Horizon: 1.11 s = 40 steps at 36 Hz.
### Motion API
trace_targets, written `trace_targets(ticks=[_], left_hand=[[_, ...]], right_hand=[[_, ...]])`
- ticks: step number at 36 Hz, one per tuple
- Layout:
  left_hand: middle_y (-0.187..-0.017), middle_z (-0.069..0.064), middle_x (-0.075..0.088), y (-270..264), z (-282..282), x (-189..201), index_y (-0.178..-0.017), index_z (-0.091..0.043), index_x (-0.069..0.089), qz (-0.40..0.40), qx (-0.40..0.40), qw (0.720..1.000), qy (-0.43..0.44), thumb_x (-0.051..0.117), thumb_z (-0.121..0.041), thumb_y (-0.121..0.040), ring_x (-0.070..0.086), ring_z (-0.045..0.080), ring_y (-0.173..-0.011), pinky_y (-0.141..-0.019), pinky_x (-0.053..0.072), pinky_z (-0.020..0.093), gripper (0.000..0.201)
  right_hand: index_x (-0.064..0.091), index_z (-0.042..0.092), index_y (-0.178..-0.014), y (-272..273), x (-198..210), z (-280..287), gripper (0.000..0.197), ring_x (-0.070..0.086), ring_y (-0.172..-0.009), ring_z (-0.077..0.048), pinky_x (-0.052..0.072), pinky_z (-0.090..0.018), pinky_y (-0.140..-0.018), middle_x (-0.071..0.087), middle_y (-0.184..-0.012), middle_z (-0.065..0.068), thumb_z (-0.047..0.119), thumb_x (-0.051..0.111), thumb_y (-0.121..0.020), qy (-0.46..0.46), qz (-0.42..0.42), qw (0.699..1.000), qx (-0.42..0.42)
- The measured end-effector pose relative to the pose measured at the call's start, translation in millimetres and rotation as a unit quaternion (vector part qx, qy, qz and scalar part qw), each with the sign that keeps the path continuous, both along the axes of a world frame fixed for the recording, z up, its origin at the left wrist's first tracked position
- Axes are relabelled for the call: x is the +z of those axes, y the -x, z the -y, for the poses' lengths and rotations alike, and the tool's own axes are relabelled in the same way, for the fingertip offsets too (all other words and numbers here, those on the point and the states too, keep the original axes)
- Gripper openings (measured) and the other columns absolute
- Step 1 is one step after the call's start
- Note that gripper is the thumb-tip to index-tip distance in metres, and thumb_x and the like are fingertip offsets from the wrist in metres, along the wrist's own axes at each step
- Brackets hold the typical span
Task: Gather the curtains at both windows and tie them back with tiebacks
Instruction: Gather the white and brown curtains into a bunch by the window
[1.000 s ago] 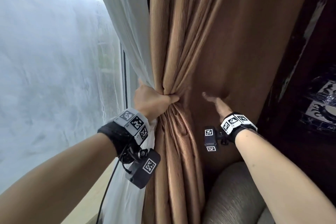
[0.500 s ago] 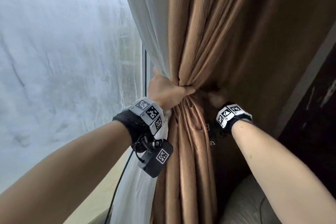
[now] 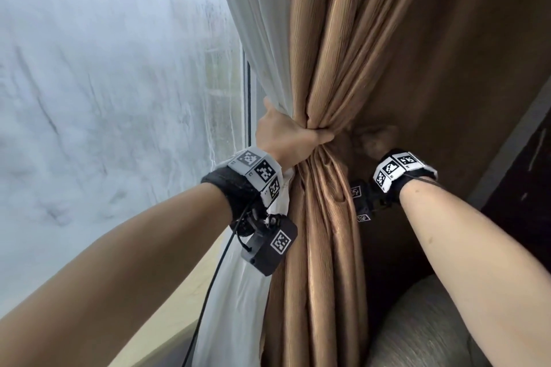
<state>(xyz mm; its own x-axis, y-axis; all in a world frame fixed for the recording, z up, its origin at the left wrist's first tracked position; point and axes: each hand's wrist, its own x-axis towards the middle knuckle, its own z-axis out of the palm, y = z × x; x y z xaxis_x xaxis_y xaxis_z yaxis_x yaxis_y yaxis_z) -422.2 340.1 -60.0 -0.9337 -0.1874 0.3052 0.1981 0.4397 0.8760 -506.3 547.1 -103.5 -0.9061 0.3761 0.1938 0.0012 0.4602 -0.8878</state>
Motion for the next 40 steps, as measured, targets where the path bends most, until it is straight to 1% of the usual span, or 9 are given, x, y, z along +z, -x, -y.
trace_targets(ticks=[4, 9, 14, 17, 21, 25, 28, 35, 40], left_hand=[[-0.096, -0.002, 0.065, 2, 2, 1, -0.119, -0.013, 0.056, 0.015, 0.000, 1.000, -0.004, 0.071, -0.065, -0.024, 0.067, 0.020, -0.085, -0.076, 0.060, 0.040, 0.110], [-0.101, -0.002, 0.064, 5, 6, 1, -0.125, -0.013, 0.054, 0.005, 0.011, 1.000, -0.013, 0.075, -0.062, -0.026, 0.066, 0.023, -0.090, -0.077, 0.060, 0.047, 0.112], [-0.102, 0.000, 0.064, 4, 3, 3, -0.124, -0.010, 0.055, -0.002, 0.010, 1.000, -0.019, 0.071, -0.065, -0.023, 0.065, 0.023, -0.092, -0.082, 0.059, 0.043, 0.117], [-0.097, -0.001, 0.063, 5, 0, 2, -0.123, -0.007, 0.055, 0.005, 0.015, 1.000, -0.003, 0.080, -0.060, -0.036, 0.064, 0.021, -0.091, -0.081, 0.057, 0.035, 0.105], [-0.087, -0.006, 0.063, 2, -5, -2, -0.121, -0.010, 0.058, 0.009, -0.013, 1.000, -0.026, 0.081, -0.059, -0.035, 0.066, 0.018, -0.083, -0.068, 0.054, 0.030, 0.101], [-0.102, -0.005, 0.064, -2, 0, -7, -0.126, -0.012, 0.060, -0.017, -0.040, 0.999, -0.026, 0.088, -0.050, -0.049, 0.063, 0.017, -0.101, -0.086, 0.052, 0.028, 0.091], [-0.120, -0.008, 0.062, -10, 2, -4, -0.136, -0.017, 0.050, -0.024, -0.067, 0.997, -0.042, 0.084, -0.076, -0.028, 0.059, 0.011, -0.111, -0.099, 0.048, 0.029, 0.127], [-0.123, 0.002, 0.057, -27, -6, 1, -0.117, -0.039, 0.061, -0.008, -0.125, 0.992, 0.022, 0.077, -0.084, -0.017, 0.054, 0.022, -0.118, -0.105, 0.045, 0.037, 0.111], [-0.113, -0.001, 0.057, -28, -13, -4, -0.131, -0.016, 0.049, -0.029, 0.004, 0.999, 0.026, 0.073, -0.065, -0.043, 0.057, 0.020, -0.103, -0.082, 0.043, 0.027, 0.103]], right_hand=[[0.077, 0.022, -0.067, -3, 1, 3, 0.008, 0.068, -0.089, -0.029, 0.057, -0.042, -0.083, 0.071, -0.093, -0.020, 0.018, 0.073, -0.062, 0.052, -0.010, 0.999, 0.013], [0.071, -0.005, -0.104, -30, 6, -5, 0.025, 0.058, -0.098, -0.019, 0.039, -0.002, -0.061, 0.066, -0.104, -0.012, -0.004, 0.065, -0.080, 0.074, -0.045, 0.996, 0.018], [0.071, 0.015, -0.080, -71, 1, -25, 0.033, 0.059, -0.103, -0.018, 0.039, -0.038, -0.091, 0.069, -0.107, -0.005, 0.023, 0.070, -0.048, 0.196, -0.039, 0.975, 0.098], [0.060, 0.011, -0.071, -103, 6, -14, 0.019, 0.054, -0.070, -0.017, 0.039, -0.033, -0.068, 0.063, -0.070, -0.001, 0.009, 0.059, -0.053, 0.279, -0.032, 0.938, 0.203], [0.055, 0.000, -0.093, -130, 13, 18, 0.036, 0.047, -0.066, -0.015, 0.036, -0.028, -0.065, 0.050, -0.073, -0.009, 0.007, 0.056, -0.057, 0.301, -0.067, 0.909, 0.280], [0.059, 0.019, -0.055, -146, 12, 49, 0.013, 0.044, -0.061, -0.010, 0.034, -0.027, -0.063, 0.050, -0.060, 0.002, 0.012, 0.053, -0.064, 0.252, -0.082, 0.933, 0.245], [0.062, 0.022, -0.062, -152, 9, 66, 0.018, 0.043, -0.069, -0.009, 0.035, -0.030, -0.070, 0.049, -0.067, 0.002, 0.015, 0.057, -0.077, 0.147, -0.111, 0.957, 0.222], [0.061, 0.007, -0.125, -168, 8, 83, 0.032, 0.057, -0.116, -0.009, 0.040, -0.020, -0.102, 0.065, -0.124, -0.003, 0.005, 0.057, -0.093, 0.050, -0.130, 0.965, 0.221], [0.057, 0.016, -0.080, -171, 3, 69, 0.014, 0.053, -0.085, -0.012, 0.041, -0.029, -0.083, 0.059, -0.083, -0.001, 0.012, 0.065, -0.069, 0.174, -0.094, 0.938, 0.286]])
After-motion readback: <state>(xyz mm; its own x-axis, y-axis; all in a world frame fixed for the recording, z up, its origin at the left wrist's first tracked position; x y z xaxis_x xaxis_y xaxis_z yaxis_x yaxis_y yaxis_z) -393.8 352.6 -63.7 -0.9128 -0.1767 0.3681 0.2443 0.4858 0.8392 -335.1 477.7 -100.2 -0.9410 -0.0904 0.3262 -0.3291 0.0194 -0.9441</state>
